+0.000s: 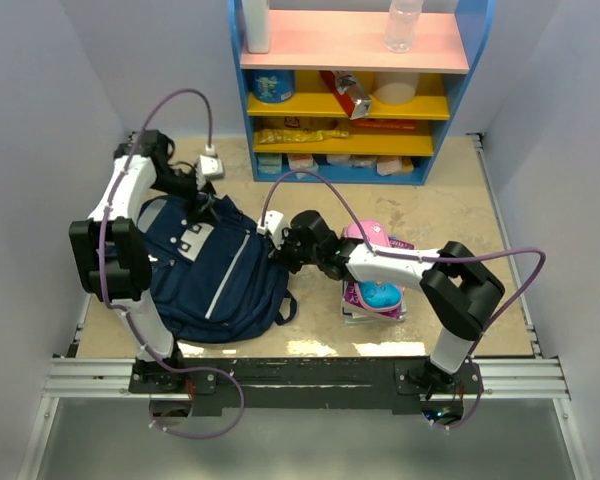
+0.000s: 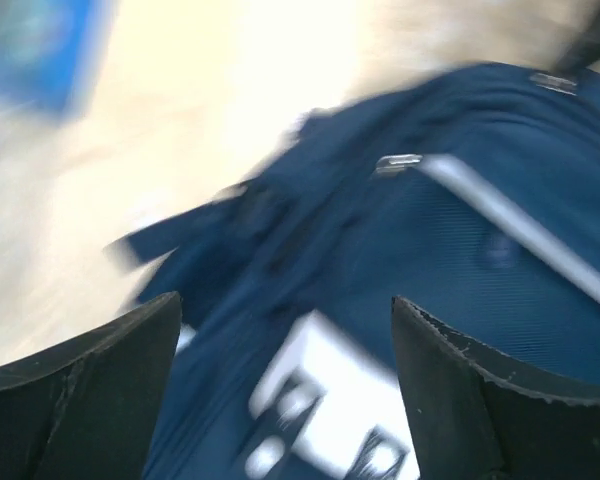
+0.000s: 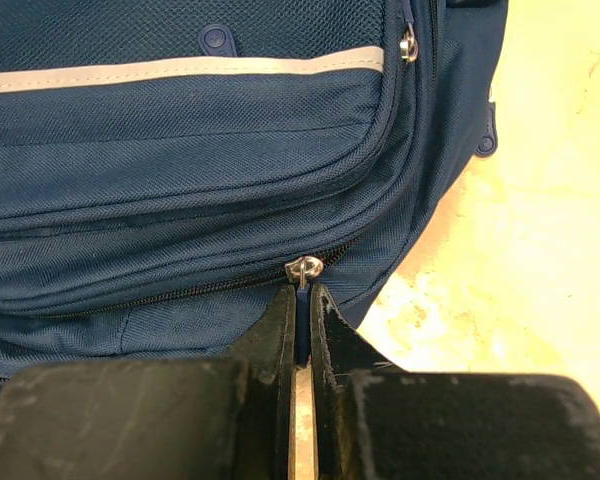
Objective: Pack the student bag
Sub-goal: Unzip the student bag at the center of the board.
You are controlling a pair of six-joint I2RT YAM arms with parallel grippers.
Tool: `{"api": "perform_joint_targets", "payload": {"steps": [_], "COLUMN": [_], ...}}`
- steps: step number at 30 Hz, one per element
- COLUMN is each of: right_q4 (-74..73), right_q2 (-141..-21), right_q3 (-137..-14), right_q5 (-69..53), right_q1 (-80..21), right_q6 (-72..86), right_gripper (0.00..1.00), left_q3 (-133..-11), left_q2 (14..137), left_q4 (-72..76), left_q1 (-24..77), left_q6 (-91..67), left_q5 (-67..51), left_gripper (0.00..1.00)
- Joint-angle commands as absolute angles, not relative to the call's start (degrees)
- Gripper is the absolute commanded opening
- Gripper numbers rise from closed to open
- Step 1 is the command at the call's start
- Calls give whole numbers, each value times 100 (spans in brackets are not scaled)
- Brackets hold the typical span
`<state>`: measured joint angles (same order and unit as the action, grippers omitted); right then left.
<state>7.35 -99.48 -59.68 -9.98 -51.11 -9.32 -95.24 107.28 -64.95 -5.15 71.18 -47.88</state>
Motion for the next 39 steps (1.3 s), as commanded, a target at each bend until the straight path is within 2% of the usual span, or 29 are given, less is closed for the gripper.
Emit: {"api": "perform_joint_targets", "payload": {"steps": [1, 10, 13, 14, 16, 17, 19, 20, 22, 23, 24, 25, 30, 35, 39], "right_q4": [1248, 1380, 1415, 1415, 1415, 1415, 1406, 1398, 1371, 1362, 1345, 1319, 1248, 1002, 976], "right_q2": [-9686, -9633, -9607, -9598, -9554, -9536, -9501, -9492, -9483, -9483, -9483, -9483, -9510, -9571, -9562], "right_q3": [-5959, -5950, -5933, -5924, -5924, -5924, -5941, -5950, -5985, -6003, -6029, -6038, -6082, -6082, -6038], "right_q5": [-976, -1072, -1107, -1134, -1169, -1169, -1160, -1151, -1151, -1143, -1134, -1134, -1046, -976, -1063], "right_q1": [-5150, -5071, -5071, -5071, -5071, -5071, -5080, -5071, -5071, -5071, -5071, -5071, -5045, -5036, -5036], "right_q6": [-721, -633, -598, -589, -580, -580, -580, -580, -580, -597, -598, -606, -633, -650, -624], "right_gripper": [0, 0, 0, 0, 0, 0, 0, 0, 0, 0, 0, 0, 0, 0, 0], "left_q3": [-8746, -9395, -9413, -9387, -9369, -9352, -9343, -9351, -9334, -9343, -9351, -9360, -9632, -10765, -10592], "left_q2": [10704, 11302, 11417, 11460, 11540, 11566, 11601, 11628, 11646, 11637, 11645, 11646, 11698, 12084, 11849], "left_q4": [-7312, -7541, -7541, -7541, -7550, -7541, -7541, -7550, -7541, -7541, -7550, -7541, -7541, -7340, -6014], "left_q1": [139, 483, 606, 659, 694, 755, 791, 835, 861, 879, 888, 888, 879, 660, 563], "left_q6": [9200, 10028, 10028, 10028, 10011, 10011, 9985, 9976, 9967, 9967, 9967, 9958, 9704, 8591, 7622], "left_q5": [-5379, -5344, -5265, -5230, -5159, -5142, -5098, -5080, -5028, -4993, -4975, -4966, -5027, -5370, -5327], "left_gripper": [90, 95, 89, 82, 75, 68, 60, 51, 41, 27, 20, 2, 0, 0, 0]}}
